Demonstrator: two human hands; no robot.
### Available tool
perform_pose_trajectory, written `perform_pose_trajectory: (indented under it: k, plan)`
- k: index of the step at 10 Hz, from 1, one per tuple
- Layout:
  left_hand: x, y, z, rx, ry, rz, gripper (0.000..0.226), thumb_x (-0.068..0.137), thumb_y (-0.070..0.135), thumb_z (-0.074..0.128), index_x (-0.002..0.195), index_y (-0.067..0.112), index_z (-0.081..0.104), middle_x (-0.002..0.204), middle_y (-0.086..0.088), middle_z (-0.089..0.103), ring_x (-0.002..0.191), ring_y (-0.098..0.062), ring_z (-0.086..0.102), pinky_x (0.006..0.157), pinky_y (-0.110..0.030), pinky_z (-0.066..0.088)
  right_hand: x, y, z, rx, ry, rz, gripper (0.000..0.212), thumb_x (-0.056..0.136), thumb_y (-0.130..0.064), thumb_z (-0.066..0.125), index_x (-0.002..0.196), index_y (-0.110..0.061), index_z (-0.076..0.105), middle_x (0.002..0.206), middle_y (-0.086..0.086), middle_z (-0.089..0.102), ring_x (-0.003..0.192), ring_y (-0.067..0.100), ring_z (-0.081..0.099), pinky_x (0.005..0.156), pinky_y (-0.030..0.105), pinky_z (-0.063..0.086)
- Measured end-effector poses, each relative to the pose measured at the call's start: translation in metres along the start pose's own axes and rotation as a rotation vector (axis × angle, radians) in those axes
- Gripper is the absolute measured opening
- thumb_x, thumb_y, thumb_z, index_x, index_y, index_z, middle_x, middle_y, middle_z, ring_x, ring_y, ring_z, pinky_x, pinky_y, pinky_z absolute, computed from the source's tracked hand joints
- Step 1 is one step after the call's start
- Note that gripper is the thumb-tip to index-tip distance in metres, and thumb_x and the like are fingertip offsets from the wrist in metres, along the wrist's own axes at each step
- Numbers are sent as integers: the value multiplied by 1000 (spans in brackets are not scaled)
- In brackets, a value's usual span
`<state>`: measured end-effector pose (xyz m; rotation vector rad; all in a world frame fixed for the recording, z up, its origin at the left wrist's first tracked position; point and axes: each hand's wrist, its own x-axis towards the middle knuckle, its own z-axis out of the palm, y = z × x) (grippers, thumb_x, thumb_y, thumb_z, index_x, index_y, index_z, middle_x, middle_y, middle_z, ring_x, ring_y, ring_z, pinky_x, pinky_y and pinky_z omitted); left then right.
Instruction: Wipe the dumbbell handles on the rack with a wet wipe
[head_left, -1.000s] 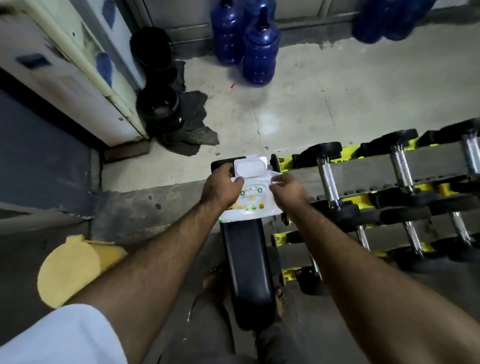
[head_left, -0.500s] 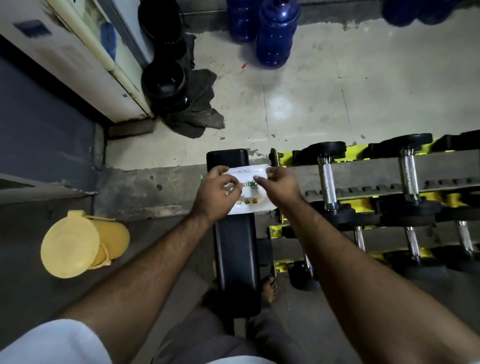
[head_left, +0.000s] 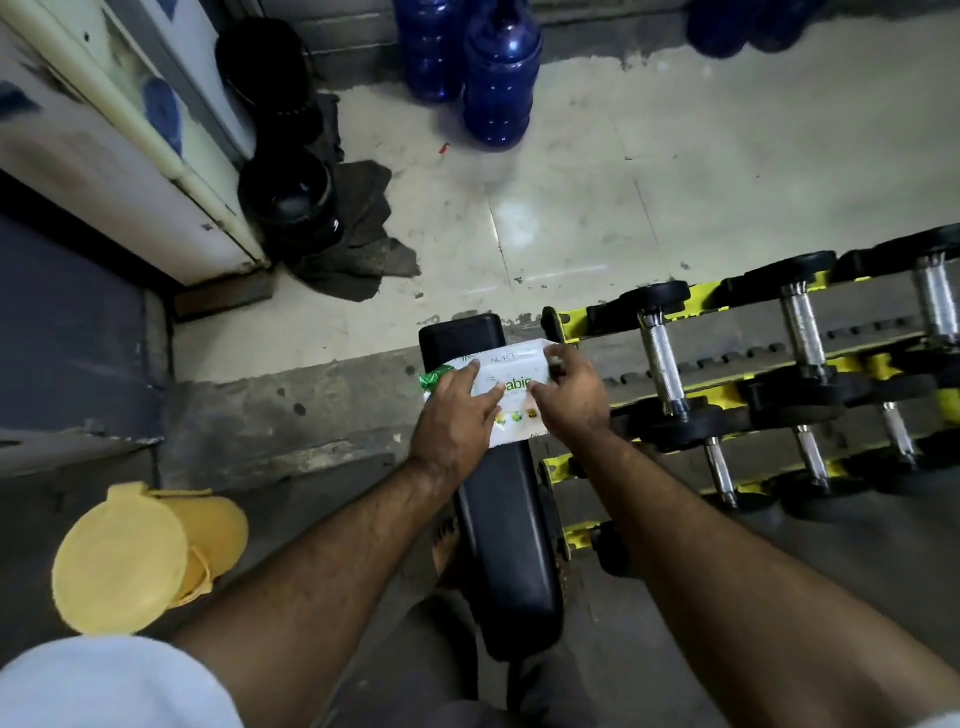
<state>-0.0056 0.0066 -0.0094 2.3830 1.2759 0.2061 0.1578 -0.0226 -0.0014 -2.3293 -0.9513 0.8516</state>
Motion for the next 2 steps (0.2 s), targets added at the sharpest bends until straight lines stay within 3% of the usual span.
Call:
perform_pose_trajectory:
  k: [1,2]
  plan:
    - [1,14,-11,156,-138,-24,47,96,11,52,142,22,51,157,-21,28,136,-37,33,104,-41,41,-18,-18,-6,-193,28,-53,51,86,-22,68,135,-20,53,124,9,62,112,30,60,92,42,53]
    - [3,21,-25,132,-303,-75,53,89,8,50,140,19,51,159,-22,21,138,-37,31,108,-40,40,-37,-34,-18,-186,-68,145,50,86,-22,66,133,-16,52,126,12,61,115,32,59,94,38,52]
